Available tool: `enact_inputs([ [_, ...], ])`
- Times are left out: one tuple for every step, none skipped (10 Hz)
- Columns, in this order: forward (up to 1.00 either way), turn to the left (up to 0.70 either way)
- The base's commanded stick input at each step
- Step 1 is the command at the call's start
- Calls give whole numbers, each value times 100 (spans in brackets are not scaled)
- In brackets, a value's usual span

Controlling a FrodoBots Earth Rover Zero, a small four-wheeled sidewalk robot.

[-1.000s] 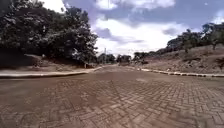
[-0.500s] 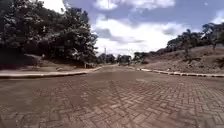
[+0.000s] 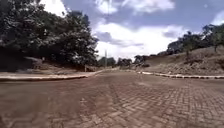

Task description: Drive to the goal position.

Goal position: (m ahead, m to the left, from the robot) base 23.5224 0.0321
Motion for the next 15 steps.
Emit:
enact_inputs([
  [70, 0],
  [70, 0],
  [70, 0],
  [70, 0],
  [70, 0],
  [70, 0],
  [70, 0],
  [70, 0],
  [70, 0],
  [70, 0],
  [70, 0],
  [70, 0],
  [70, 0],
  [70, 0],
  [70, 0],
])
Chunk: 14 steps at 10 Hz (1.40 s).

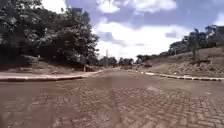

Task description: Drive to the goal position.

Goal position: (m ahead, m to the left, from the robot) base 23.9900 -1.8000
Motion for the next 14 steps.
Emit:
enact_inputs([
  [70, 0],
  [70, 0],
  [70, 0],
  [70, 0],
  [70, 0],
  [70, 0],
  [70, 0],
  [70, 0],
  [70, 0],
  [70, 0],
  [70, 0],
  [70, 0],
  [70, 0],
  [70, 0],
])
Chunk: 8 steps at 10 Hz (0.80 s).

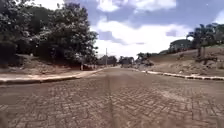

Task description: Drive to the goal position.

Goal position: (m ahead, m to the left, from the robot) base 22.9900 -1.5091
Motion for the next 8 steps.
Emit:
enact_inputs([
  [70, -3],
  [70, -15],
  [70, -27],
  [70, -24],
  [70, 0],
  [70, 0],
  [70, 0],
  [70, 0],
])
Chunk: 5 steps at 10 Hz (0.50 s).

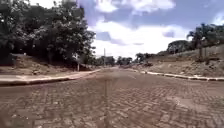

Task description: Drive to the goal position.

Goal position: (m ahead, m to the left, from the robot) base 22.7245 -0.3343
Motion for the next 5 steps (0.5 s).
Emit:
enact_inputs([
  [70, 0],
  [70, 0],
  [70, 0],
  [70, 0],
  [70, 0],
])
